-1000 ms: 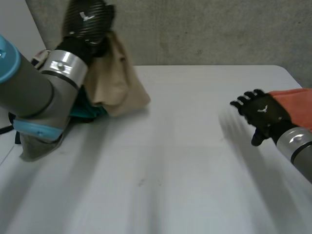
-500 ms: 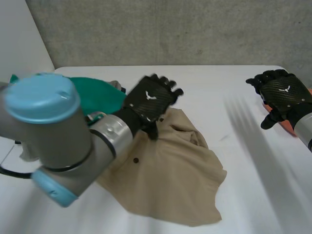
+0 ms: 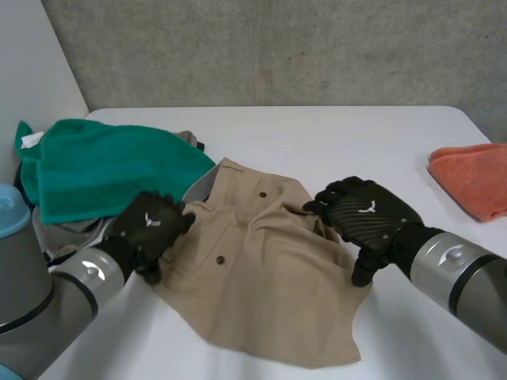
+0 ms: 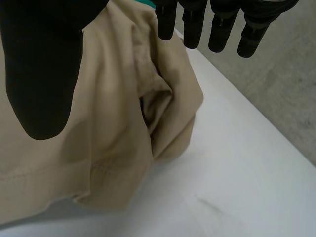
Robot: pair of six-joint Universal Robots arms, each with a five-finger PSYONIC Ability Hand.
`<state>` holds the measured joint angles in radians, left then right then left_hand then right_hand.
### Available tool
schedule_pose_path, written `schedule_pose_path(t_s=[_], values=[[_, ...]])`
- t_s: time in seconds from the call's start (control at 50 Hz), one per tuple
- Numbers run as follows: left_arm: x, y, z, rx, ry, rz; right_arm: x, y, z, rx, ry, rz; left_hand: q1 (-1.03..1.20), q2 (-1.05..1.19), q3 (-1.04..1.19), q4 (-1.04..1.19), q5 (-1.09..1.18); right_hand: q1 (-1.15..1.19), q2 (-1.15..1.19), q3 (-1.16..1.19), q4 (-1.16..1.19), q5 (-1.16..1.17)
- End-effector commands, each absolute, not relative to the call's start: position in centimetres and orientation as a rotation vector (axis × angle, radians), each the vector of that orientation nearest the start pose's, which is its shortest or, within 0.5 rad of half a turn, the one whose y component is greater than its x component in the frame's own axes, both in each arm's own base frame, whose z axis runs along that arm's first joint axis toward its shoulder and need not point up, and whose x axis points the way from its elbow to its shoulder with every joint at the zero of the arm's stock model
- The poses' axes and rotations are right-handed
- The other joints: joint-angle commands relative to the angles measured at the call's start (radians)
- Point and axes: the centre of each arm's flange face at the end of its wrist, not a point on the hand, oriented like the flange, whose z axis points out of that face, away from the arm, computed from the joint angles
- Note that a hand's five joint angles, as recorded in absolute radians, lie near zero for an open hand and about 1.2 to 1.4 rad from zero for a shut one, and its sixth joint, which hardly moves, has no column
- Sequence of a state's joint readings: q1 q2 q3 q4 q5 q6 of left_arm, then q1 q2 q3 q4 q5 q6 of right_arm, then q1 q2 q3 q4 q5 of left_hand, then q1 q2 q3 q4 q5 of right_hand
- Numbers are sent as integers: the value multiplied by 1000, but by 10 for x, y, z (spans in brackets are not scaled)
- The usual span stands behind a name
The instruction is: Fold the laundry.
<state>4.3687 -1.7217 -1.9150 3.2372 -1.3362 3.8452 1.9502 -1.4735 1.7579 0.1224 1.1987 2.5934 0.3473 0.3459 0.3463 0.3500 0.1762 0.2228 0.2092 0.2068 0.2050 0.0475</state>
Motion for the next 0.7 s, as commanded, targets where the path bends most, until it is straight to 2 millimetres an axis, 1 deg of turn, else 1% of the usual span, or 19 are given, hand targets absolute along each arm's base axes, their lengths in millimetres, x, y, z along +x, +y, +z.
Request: schedule_pose_path(t_s=[0.02,0.08,0.18,0.28,0.38,0.46,0.48,0.5,0.52,0.54,0.56,0.6,0.62,0.64,0.7], values=[[-219,-217,146,1574,2104,-1580,259,-200,209,-1387,2032,-1666,98,99,99,95,95,-48,-35,-32,-30,-47],[-216,-225,136,1566,2109,-1557,258,-204,202,-1380,2068,-1668,192,193,193,189,189,-48,-35,-32,-30,-47],[-215,-233,124,1554,2114,-1552,258,-206,196,-1377,2080,-1673,210,211,211,207,206,-48,-35,-32,-30,-47],[-215,-245,125,1513,2054,-1618,258,-206,194,-1375,2072,-1687,400,402,401,397,397,-48,-35,-32,-30,-47],[-216,-249,125,1506,2033,-1637,258,-206,192,-1375,2078,-1676,412,414,413,410,409,-48,-35,-32,-30,-47],[-218,-252,116,1519,2050,-1618,258,-207,190,-1370,2084,-1670,641,642,642,638,637,-48,-35,-32,-30,-47],[-218,-254,115,1516,2046,-1621,258,-207,190,-1369,2085,-1672,851,852,852,848,847,-48,-35,-32,-30,-47],[-219,-256,117,1511,2038,-1628,258,-208,190,-1366,2087,-1672,972,973,973,969,968,-48,-35,-32,-30,-47],[-218,-258,118,1502,2030,-1634,257,-207,189,-1366,2088,-1670,1048,1050,1049,1046,1045,-48,-35,-32,-30,-47],[-219,-261,119,1493,2017,-1646,257,-207,189,-1365,2089,-1671,1049,1050,1050,1046,1046,-48,-35,-32,-30,-47],[-219,-268,126,1461,1977,-1678,257,-208,189,-1364,2092,-1670,1049,1050,1050,1046,1046,-48,-35,-32,-30,-47],[-219,-277,134,1417,1926,-1723,257,-208,189,-1361,2092,-1674,1049,1050,1050,1046,1046,-48,-35,-32,-30,-47],[-219,-282,141,1385,1892,-1751,257,-208,189,-1361,2091,-1676,1049,1050,1050,1046,1046,-48,-35,-32,-30,-47],[-221,-289,156,1323,1827,-1813,256,-209,189,-1355,2091,-1679,1049,1050,1050,1046,1046,-48,-35,-32,-30,-47],[-224,-300,178,1227,1735,-1896,256,-210,190,-1347,2093,-1688,1049,1050,1050,1046,1046,-48,-35,-32,-30,-47]])
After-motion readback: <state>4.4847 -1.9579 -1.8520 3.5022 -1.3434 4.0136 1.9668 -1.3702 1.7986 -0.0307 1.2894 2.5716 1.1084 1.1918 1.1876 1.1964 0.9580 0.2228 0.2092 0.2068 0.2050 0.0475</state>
